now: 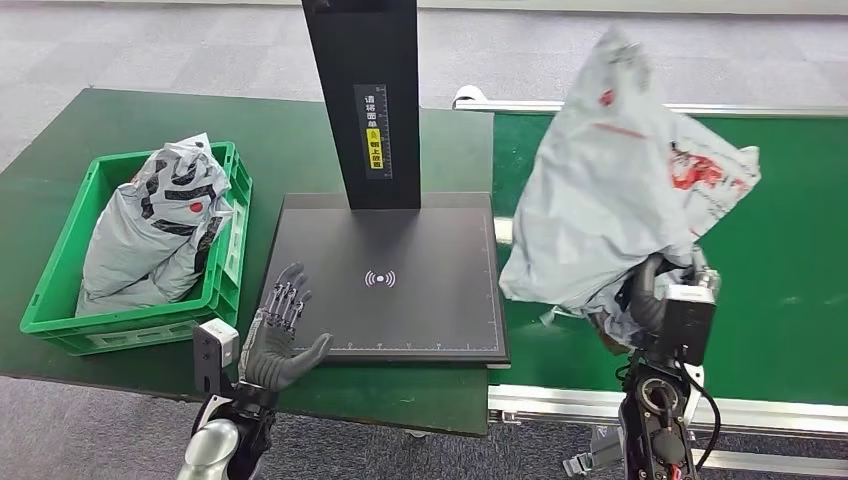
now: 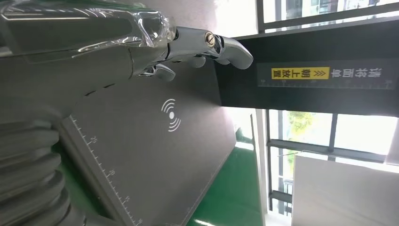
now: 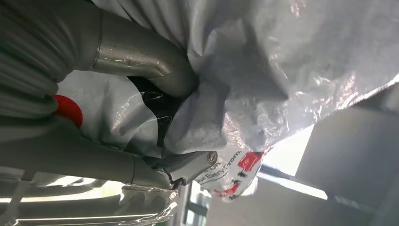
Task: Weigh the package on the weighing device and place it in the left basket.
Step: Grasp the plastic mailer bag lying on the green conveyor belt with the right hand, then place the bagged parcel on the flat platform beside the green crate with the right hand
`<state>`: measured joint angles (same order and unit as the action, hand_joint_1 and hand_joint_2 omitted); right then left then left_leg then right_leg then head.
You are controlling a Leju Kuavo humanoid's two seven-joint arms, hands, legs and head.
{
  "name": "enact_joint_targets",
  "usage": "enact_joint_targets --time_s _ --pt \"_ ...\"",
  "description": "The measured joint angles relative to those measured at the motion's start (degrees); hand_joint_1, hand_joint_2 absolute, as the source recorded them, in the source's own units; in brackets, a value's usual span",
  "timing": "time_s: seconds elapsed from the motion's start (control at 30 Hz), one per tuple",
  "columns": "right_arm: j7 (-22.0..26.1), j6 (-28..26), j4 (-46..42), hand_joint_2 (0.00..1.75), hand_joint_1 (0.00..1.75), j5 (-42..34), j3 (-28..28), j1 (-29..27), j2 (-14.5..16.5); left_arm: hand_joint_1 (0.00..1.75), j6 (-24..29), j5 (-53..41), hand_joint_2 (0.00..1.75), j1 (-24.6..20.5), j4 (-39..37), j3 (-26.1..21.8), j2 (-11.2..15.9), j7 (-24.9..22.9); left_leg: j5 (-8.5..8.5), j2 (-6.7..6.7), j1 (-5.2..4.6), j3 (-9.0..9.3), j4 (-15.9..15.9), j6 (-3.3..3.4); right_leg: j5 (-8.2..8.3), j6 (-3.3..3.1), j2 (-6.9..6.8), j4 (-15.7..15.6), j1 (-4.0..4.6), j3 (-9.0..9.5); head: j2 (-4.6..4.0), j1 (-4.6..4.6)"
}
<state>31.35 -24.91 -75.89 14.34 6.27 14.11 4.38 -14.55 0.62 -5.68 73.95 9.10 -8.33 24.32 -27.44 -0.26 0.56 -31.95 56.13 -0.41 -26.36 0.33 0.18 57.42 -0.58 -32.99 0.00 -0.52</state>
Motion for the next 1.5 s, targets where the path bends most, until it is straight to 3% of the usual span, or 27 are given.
enact_joint_targets --time_s 0.27,0.43,0.5,0.67,0.8,0.97,1.23,1.4,1.5 --pt "5.7 -4.9 -9.0 1.75 1.75 -5.4 0.2 -1.6 1.8 0.00 0.8 1.0 1.75 -0.9 0.0 0.1 0.1 0.2 -0.01 0.07 -0.01 0.02 0.0 0.01 0.00 0.00 0.06 0.0 -0.01 0.00 -0.01 0.00" --pt "7.1 -7.0 -11.7 1.75 1.75 -3.3 -1.6 -2.2 1.9 0.00 1.3 1.6 1.75 -1.9 -0.3 0.2 0.1 0.3 -0.01 0.09 0.00 0.01 0.0 0.00 0.01 -0.01 0.07 0.0 0.00 0.01 0.00 0.00" --pt "3.3 -3.8 -11.5 1.75 1.75 1.7 -4.5 -2.0 1.0 0.00 1.3 1.7 1.75 -2.5 -0.7 0.5 0.3 0.4 -0.01 0.13 0.00 0.01 0.0 0.00 0.01 -0.01 0.08 0.0 0.01 0.01 -0.01 -0.01" --pt "-12.4 10.5 -2.3 1.75 1.75 14.5 -13.5 2.3 -1.6 0.00 1.1 1.8 1.75 -4.1 -1.7 1.5 0.5 1.1 0.06 0.15 0.01 0.05 0.0 0.02 0.03 -0.02 0.08 0.0 0.02 0.04 0.00 0.01" --pt "-15.0 12.9 0.3 1.75 1.75 16.1 -15.2 3.3 -2.0 0.00 1.1 1.8 1.75 -4.5 -2.0 1.6 0.5 1.1 0.09 0.07 0.01 0.04 0.0 0.03 0.03 -0.01 0.02 0.0 0.02 0.05 0.00 -0.01" --pt "-23.8 22.1 15.7 1.75 1.75 22.0 -23.6 9.4 -3.0 0.00 1.2 1.8 1.75 -6.6 -3.8 2.2 0.6 1.1 0.12 -0.08 0.01 -0.08 0.0 0.05 0.03 -0.01 -0.12 0.0 0.02 -0.03 0.00 -0.01" --pt "-23.4 25.5 23.6 1.75 1.75 23.4 -28.2 14.1 -3.1 0.00 1.9 1.9 1.75 -7.3 -4.3 2.5 0.6 0.6 0.12 0.04 0.01 0.01 0.0 0.04 0.04 -0.03 0.00 0.0 0.02 0.02 0.00 0.00" --pt "-14.0 25.6 25.1 1.75 1.75 19.8 -30.4 15.2 -2.5 0.00 2.9 2.5 1.75 -7.4 -4.3 2.5 0.6 0.6 0.13 0.00 0.01 0.03 0.0 0.04 0.05 -0.03 -0.01 0.0 0.03 0.03 0.00 -0.01" --pt "-11.1 25.3 25.3 1.75 1.75 18.7 -31.1 15.2 -2.0 0.00 3.2 2.8 1.75 -7.4 -4.3 2.5 0.6 0.7 0.13 -0.03 0.02 0.00 0.0 0.04 0.04 -0.03 -0.01 0.0 0.03 0.02 0.00 0.00"
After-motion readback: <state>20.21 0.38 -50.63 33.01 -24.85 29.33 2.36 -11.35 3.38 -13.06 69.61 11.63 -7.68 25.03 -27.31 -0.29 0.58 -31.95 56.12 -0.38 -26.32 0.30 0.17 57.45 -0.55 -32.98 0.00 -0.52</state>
